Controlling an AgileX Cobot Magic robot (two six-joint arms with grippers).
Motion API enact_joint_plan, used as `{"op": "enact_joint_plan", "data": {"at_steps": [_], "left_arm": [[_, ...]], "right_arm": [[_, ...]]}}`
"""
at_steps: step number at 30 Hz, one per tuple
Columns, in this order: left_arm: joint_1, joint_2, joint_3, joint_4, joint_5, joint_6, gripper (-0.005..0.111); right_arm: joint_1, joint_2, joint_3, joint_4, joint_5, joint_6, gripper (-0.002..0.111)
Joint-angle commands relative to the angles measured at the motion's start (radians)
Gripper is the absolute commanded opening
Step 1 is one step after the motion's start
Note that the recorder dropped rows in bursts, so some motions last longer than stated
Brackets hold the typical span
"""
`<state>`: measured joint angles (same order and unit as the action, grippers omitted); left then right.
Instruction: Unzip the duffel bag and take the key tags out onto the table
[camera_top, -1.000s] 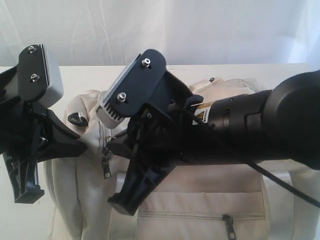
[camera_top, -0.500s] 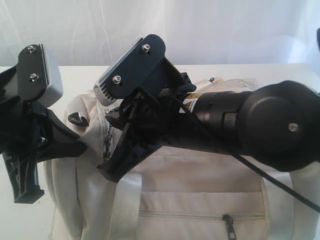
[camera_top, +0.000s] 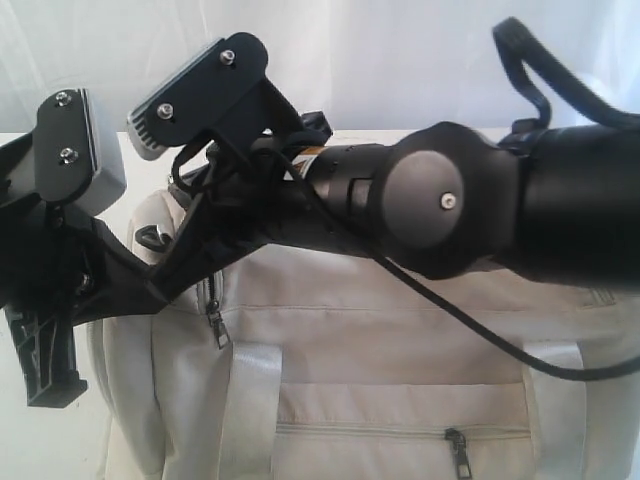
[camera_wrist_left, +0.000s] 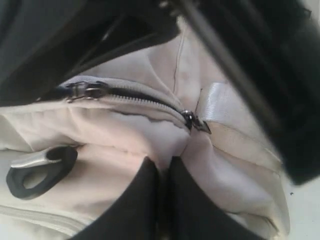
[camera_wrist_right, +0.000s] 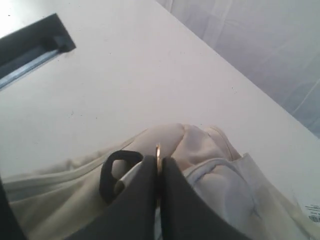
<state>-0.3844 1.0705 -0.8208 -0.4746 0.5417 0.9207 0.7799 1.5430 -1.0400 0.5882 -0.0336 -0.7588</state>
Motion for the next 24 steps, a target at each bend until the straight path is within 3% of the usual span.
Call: {"op": "enact_joint_plan", "data": {"at_steps": [1, 9, 24], "left_arm": [[-0.008, -0.012, 0.007, -0.042, 0.060, -0.009, 0.000], [-0.008, -0.012, 0.007, -0.042, 0.061, -0.025, 0.000], [-0.008, -0.012, 0.007, -0.029, 0.057, -0.028, 0.000]], "right_arm": [[-0.015, 0.066, -0.060, -0.002, -0.060, -0.001, 0.000], [-0.108, 0.184, -0.199, 0.000, 0.016, 0.039, 0.000], [-0.189, 0.369, -0.400, 0.004, 0.113, 0.075, 0.000]]}}
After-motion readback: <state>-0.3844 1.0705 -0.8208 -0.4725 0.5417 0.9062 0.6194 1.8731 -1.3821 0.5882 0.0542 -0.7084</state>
